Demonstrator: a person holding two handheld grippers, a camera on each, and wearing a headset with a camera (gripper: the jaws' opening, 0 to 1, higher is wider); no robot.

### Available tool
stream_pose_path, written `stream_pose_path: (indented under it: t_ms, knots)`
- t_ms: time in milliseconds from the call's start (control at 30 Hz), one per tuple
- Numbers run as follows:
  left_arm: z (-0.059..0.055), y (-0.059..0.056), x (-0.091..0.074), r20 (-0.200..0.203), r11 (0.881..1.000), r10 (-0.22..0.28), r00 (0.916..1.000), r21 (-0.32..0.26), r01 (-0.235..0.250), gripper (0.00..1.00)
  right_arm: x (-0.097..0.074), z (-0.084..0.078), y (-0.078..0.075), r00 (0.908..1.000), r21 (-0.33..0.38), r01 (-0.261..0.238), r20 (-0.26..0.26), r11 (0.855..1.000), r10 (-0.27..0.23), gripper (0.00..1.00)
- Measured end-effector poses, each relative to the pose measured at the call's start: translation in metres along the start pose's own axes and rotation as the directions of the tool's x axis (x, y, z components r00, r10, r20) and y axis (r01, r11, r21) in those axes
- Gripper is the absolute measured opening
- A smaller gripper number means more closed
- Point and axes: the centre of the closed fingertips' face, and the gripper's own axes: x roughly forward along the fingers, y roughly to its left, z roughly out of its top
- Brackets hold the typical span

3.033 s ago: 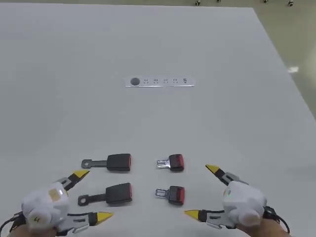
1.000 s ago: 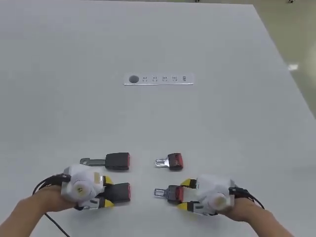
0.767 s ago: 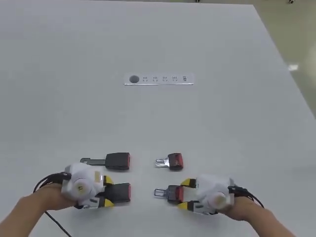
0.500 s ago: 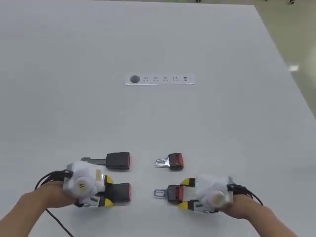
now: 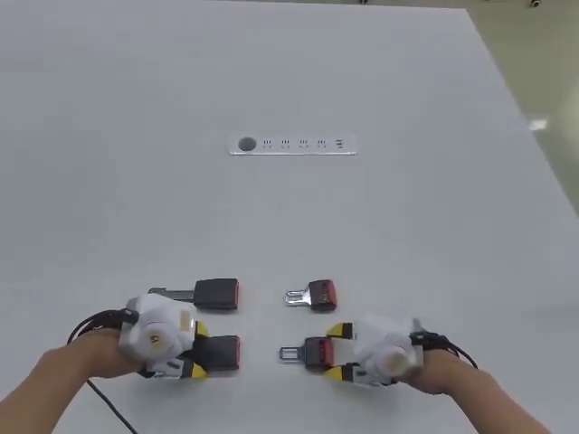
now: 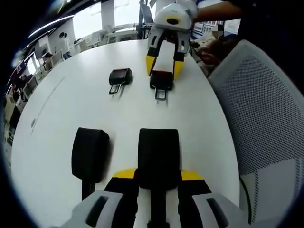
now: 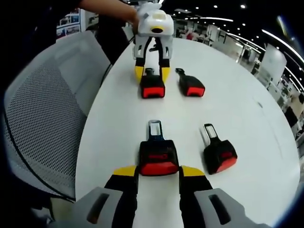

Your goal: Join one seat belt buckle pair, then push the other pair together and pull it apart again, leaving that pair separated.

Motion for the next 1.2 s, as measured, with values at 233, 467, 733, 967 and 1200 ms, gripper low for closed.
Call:
stream_pose_path:
  t_ms: [233,467,733,967,1200]
  knots:
    - [0.001,0.0,0.0,-0.016,1.0,-0.006,0.9999,0.006,0.007,0.32,0.005,0.009,0.001,1.0,-0.009,-0.01,0.001,1.0,0.01,0.3]
    - [-0.001,0.0,0.0,-0.021,1.0,-0.01,0.9997,0.006,0.01,0.32,0.009,0.016,0.001,0.9999,-0.014,-0.01,0.005,1.0,0.01,0.3]
    - [-0.001,-0.001,0.0,-0.023,1.0,-0.012,0.9997,0.007,0.012,0.32,0.016,0.02,0.0,0.9999,-0.015,-0.011,0.01,1.0,0.011,0.3]
    - [-0.001,-0.001,0.0,-0.023,1.0,-0.012,0.9996,0.004,0.012,0.32,0.019,0.028,0.0,0.9998,-0.02,-0.007,0.017,1.0,0.007,0.3]
    - [-0.002,-0.001,0.0,-0.026,1.0,-0.013,0.9996,0.005,0.013,0.32,0.02,0.04,0.002,0.9996,-0.028,-0.011,0.024,1.0,0.012,0.3]
